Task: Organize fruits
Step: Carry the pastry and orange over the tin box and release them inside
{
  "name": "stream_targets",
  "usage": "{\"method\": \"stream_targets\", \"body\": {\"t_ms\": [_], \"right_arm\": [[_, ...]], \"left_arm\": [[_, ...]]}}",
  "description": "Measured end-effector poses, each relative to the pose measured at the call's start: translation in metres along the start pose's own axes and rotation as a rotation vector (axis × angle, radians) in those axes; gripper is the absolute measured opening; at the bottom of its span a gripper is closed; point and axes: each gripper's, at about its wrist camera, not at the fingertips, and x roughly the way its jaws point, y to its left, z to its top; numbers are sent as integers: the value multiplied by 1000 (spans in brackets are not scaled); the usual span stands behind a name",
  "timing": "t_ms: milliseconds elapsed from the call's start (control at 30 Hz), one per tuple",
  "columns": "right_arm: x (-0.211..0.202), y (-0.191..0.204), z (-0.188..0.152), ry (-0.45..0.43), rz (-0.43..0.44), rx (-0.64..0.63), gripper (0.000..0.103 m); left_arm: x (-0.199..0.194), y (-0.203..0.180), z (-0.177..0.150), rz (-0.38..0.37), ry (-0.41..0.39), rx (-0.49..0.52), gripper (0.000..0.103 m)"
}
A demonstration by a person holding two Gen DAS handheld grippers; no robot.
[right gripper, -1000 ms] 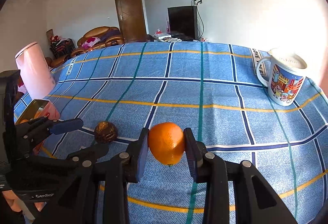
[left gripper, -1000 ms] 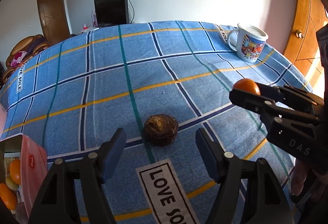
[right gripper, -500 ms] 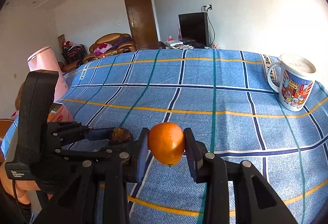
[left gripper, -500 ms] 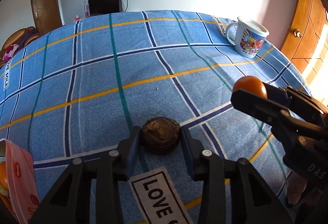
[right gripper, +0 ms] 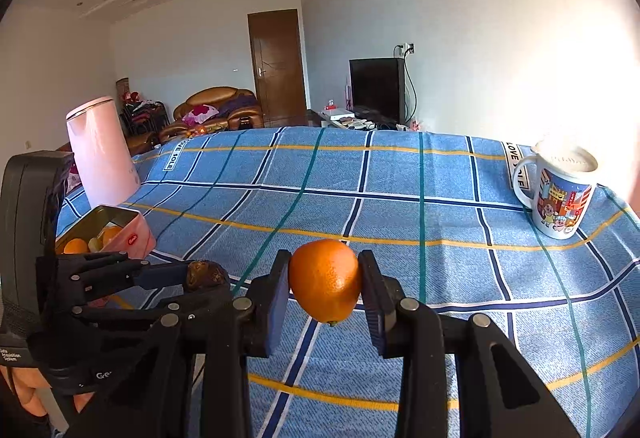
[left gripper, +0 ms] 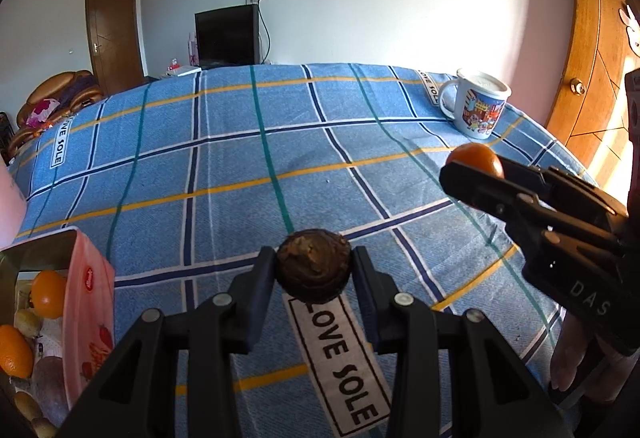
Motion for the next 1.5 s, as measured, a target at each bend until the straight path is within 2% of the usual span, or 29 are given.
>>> {"method": "stream_targets", "body": {"t_ms": [633,1267,1500], "right_arm": [[-30,29,-7,-139,-35,-49,36],[-46,43,-11,-224,-20,-58,36],[-44,55,-12,-214,22,-70,36]], "left_arm": [[-46,3,-14,32,-199,-1,41],[-72,3,-24,75,-313,3,41],[-81,12,-30,85,-318,-12,41]]}}
